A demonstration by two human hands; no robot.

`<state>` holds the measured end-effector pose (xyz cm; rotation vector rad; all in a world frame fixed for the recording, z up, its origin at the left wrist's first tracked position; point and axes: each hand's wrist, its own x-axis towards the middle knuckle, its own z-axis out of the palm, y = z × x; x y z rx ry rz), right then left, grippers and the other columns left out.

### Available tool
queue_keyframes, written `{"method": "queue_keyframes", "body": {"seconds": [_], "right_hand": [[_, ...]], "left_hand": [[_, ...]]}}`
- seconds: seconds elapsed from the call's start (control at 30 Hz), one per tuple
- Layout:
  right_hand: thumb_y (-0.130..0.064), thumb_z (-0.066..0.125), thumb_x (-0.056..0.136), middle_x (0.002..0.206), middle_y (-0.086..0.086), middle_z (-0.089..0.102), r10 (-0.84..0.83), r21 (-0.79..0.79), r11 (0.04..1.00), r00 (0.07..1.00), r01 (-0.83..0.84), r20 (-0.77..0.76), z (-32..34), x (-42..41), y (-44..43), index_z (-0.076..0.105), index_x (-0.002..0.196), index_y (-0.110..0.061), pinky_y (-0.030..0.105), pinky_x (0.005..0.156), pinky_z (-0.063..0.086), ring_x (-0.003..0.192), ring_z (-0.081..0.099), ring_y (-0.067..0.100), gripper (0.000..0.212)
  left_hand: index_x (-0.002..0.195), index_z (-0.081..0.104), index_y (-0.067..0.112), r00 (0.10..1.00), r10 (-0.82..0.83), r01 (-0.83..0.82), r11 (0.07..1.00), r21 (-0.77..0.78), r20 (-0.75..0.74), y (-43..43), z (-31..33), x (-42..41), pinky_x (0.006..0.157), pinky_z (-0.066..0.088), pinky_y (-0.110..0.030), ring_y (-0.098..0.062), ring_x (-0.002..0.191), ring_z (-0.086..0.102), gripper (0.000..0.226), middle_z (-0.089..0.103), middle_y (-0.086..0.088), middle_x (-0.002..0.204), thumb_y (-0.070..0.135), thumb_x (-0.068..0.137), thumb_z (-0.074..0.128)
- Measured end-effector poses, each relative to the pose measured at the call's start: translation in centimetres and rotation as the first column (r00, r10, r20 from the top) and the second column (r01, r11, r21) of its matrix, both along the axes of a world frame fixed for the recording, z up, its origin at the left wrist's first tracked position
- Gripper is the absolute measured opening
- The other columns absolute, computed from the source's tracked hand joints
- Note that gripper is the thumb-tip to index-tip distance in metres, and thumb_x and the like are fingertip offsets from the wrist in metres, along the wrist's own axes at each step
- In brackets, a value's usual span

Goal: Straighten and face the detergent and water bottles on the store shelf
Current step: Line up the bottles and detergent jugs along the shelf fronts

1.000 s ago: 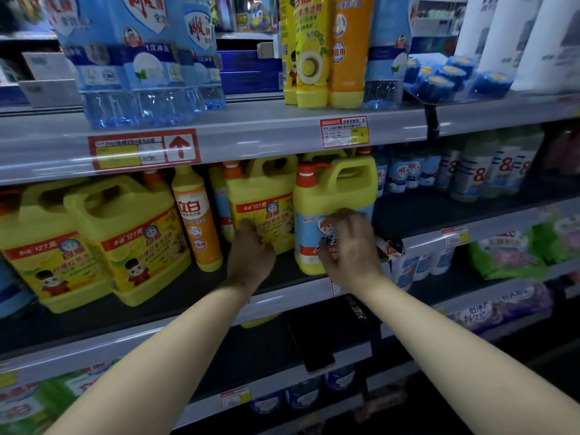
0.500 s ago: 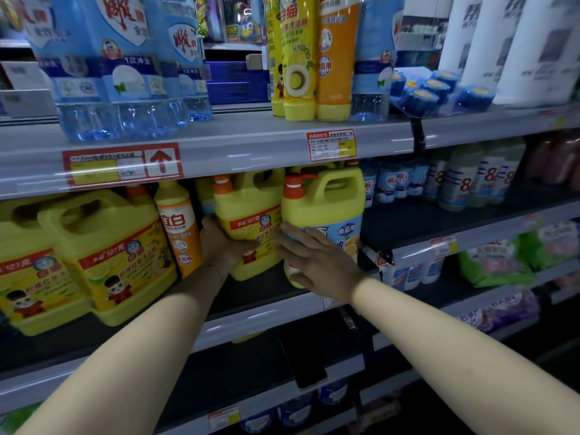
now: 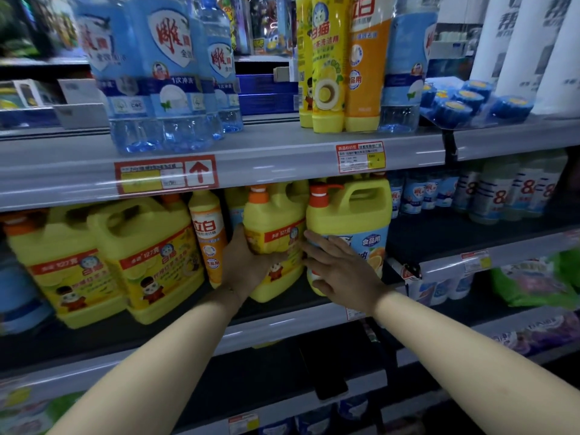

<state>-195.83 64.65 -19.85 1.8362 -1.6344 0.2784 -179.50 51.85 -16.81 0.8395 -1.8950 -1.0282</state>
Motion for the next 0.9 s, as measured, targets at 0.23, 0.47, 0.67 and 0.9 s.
{"method": "queue_keyframes", "body": {"seconds": [0.23,0.47,0.67,0.9], "right_hand": [[-0.031,0.063,0.080,0.128,0.010,0.062,-0.090,-0.115,0.990,0.996,0.087,-0.023,-0.4,1.4,-0.9,0.071,0.101,-0.008,0.037,0.115,0.018,0.136,0.034,0.023,0.032],[-0.057,0.063,0.069,0.114,0.014,0.068,-0.241,-0.012,0.969,0.955,0.247,0.175,0.0,4.9,-2.3,0.068,0.110,0.003,0.040,0.112,0.021,0.124,0.046,0.028,0.073],[-0.048,0.077,0.072,0.137,0.002,0.053,-0.118,0.175,0.985,0.690,-0.013,0.714,1.7,9.3,-2.3,0.056,0.130,-0.019,0.034,0.112,0.028,0.130,0.040,0.022,0.069],[-0.022,0.094,0.049,0.114,-0.003,0.068,-0.091,0.076,0.952,-0.035,-0.297,0.995,1.3,13.8,-2.5,0.054,0.117,-0.024,0.041,0.091,0.054,0.109,0.064,0.018,0.080]], "left_hand": [[0.120,0.049,0.026,0.994,-0.033,0.040,0.997,-0.069,0.102,0.6,2.0,4.0,0.086,0.040,-0.025,-0.010,0.102,0.054,0.073,0.058,0.013,0.110,0.025,0.060,0.090],[0.131,0.046,0.029,0.965,0.009,0.030,0.989,-0.143,0.264,0.9,3.0,9.2,0.089,0.041,-0.025,-0.019,0.116,0.055,0.084,0.059,0.007,0.125,0.038,0.059,0.089],[0.125,0.045,0.038,0.977,-0.122,0.140,0.986,-0.093,0.174,1.4,3.5,13.9,0.093,0.049,-0.030,-0.011,0.110,0.057,0.082,0.060,0.016,0.117,0.029,0.058,0.091],[0.110,0.052,0.043,0.978,-0.189,0.193,0.981,-0.032,0.088,1.8,3.4,19.1,0.082,0.055,-0.023,0.000,0.101,0.062,0.071,0.065,0.017,0.109,0.021,0.056,0.093]]}}
